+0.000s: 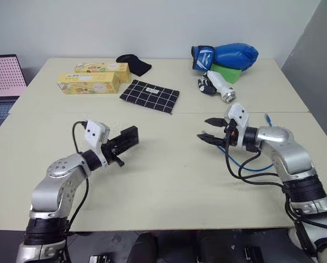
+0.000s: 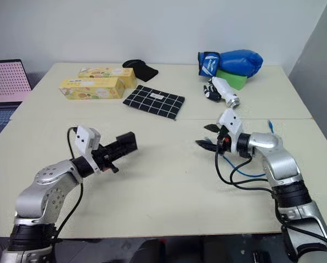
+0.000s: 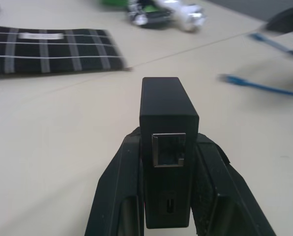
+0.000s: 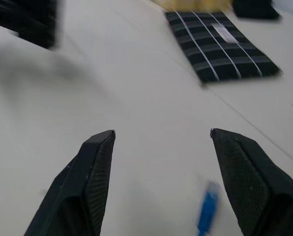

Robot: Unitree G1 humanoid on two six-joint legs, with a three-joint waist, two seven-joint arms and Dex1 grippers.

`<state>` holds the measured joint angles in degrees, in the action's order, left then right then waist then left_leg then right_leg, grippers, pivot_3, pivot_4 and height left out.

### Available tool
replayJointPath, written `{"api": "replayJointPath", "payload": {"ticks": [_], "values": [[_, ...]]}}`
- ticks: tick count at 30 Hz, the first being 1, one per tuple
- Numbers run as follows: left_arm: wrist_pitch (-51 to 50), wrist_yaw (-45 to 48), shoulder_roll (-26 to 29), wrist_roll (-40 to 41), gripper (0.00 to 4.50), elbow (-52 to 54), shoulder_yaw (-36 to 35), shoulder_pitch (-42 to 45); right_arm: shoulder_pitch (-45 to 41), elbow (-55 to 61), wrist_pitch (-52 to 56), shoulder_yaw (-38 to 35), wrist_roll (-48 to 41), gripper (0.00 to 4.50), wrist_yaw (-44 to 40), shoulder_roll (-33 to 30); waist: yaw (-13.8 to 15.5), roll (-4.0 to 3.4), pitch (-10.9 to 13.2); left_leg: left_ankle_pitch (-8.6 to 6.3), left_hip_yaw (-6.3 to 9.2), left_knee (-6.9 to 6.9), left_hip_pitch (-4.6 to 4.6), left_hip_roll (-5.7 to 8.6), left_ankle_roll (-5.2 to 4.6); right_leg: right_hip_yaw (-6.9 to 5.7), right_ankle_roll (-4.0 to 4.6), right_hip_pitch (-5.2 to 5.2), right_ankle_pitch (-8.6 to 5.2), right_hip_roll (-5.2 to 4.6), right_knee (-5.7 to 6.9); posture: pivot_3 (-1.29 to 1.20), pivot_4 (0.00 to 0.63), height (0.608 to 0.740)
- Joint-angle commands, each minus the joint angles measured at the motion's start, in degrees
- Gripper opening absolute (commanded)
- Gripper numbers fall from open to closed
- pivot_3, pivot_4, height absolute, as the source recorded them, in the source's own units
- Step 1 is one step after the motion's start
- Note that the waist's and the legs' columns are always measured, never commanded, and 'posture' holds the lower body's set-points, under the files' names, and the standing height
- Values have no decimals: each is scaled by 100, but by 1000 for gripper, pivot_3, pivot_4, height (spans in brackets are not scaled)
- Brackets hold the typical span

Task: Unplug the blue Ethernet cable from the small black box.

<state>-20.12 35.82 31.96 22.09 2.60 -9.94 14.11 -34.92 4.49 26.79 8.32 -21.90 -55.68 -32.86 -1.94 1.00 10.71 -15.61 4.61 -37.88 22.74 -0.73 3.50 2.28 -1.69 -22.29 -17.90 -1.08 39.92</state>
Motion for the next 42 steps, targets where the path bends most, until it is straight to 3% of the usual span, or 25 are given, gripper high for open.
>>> {"api": "replayJointPath", "payload": {"ticks": [1,4,7,16,18,21,26,28,36,42], "values": [[1505,-912,-227,-789,799,-609,-407,61,-173,797,370,228,-325,3394,-138,191,-6,2,-1,0,1,1,1,1,0,-2,0,0,0,1,-1,0,150,740],[2531,-1887,-316,-1551,799,-1340,-521,72,-300,810,383,504,-103,3394,-28,375,8,2,-1,0,4,-1,0,0,0,-3,0,0,0,-1,1,0,150,740],[2921,-2297,-643,-1443,799,-1969,-731,181,-372,682,305,691,116,3394,-27,429,25,2,-1,0,6,-2,2,1,0,-5,0,-1,0,-9,1,0,150,740],[3331,-1828,-1045,-1004,799,-3205,-813,416,-423,533,172,802,394,3394,-102,460,84,10,-6,1,4,-8,8,14,1,-11,-13,0,8,-9,-2,0,150,740],[3369,-1750,-1070,-926,1498,-3358,-848,425,-418,553,186,800,401,3455,-119,464,79,9,-6,1,4,-8,7,13,1,-12,-13,1,8,-9,-2,0,150,740],[3357,-1570,-1111,-785,2005,-3328,-864,344,-411,582,225,784,405,3455,-135,454,60,9,-6,1,4,-8,5,12,1,-11,-13,1,8,-9,1,0,150,740],[3180,-1570,-1067,-698,3057,-2983,-907,60,-389,642,302,759,385,3455,-140,426,33,9,-6,1,2,-8,4,12,1,-7,-13,2,8,-9,0,0,150,740],[2881,-1823,-965,-901,3498,-2286,-880,-384,-310,693,395,726,357,3455,-137,363,23,9,-6,1,1,-7,4,11,0,-5,-13,2,8,-9,-1,0,150,740],[1296,-1921,-473,-1051,3498,23,-971,-1877,276,771,556,422,322,3455,13,55,-10,9,-6,0,2,2,-2,-4,0,1,-12,2,7,-11,-2,0,150,740],[127,-931,403,-53,3498,1447,-1544,-2545,546,648,534,-120,248,3455,-324,-737,16,10,-2,0,2,0,1,3,0,-2,-12,2,7,-8,0,0,150,740]]}}
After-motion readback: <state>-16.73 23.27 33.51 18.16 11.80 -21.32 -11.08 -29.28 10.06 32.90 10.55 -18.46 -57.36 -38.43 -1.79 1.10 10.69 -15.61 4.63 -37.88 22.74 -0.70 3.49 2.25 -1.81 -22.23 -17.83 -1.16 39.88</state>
